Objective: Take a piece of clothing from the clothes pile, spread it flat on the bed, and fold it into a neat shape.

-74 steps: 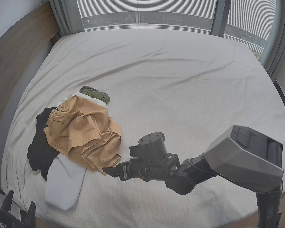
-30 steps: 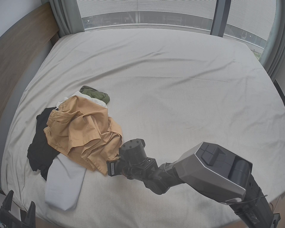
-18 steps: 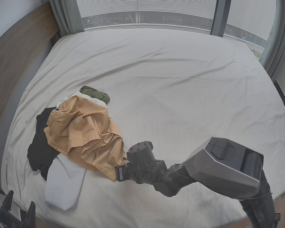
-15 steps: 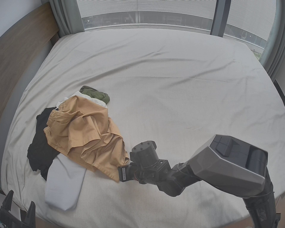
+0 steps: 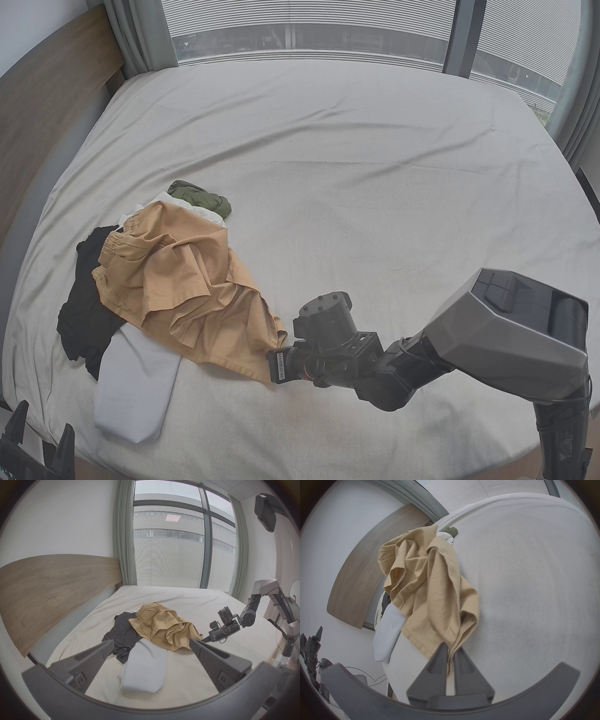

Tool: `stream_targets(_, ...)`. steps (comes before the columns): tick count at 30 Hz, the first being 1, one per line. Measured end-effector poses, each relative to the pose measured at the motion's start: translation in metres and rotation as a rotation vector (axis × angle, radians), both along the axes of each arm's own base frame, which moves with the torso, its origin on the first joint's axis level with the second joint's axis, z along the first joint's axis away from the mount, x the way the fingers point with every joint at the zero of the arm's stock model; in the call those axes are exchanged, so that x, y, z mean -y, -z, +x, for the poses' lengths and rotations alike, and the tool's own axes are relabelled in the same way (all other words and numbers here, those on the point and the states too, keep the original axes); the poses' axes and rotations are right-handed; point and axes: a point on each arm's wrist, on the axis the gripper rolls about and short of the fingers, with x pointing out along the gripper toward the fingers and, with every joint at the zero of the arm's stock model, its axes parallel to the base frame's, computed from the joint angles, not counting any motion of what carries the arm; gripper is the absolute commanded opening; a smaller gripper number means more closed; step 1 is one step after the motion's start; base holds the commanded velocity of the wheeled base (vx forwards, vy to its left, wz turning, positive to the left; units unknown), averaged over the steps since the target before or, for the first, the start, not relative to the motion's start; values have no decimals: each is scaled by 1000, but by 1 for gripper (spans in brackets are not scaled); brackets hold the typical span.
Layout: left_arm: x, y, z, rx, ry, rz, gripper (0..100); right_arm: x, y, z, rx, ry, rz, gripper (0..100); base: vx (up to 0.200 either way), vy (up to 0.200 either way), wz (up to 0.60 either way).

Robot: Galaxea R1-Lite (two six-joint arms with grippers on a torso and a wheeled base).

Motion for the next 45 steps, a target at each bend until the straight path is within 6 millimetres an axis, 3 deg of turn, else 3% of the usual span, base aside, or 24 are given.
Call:
stream_targets(19, 0, 0, 0, 0, 0, 1, 100, 44, -2, -4, 22, 62, 16, 0, 0, 0, 0)
stream_targets(45, 0, 0, 0, 1, 0, 1, 100, 104, 1, -65, -77, 62, -68, 0, 0, 0, 0)
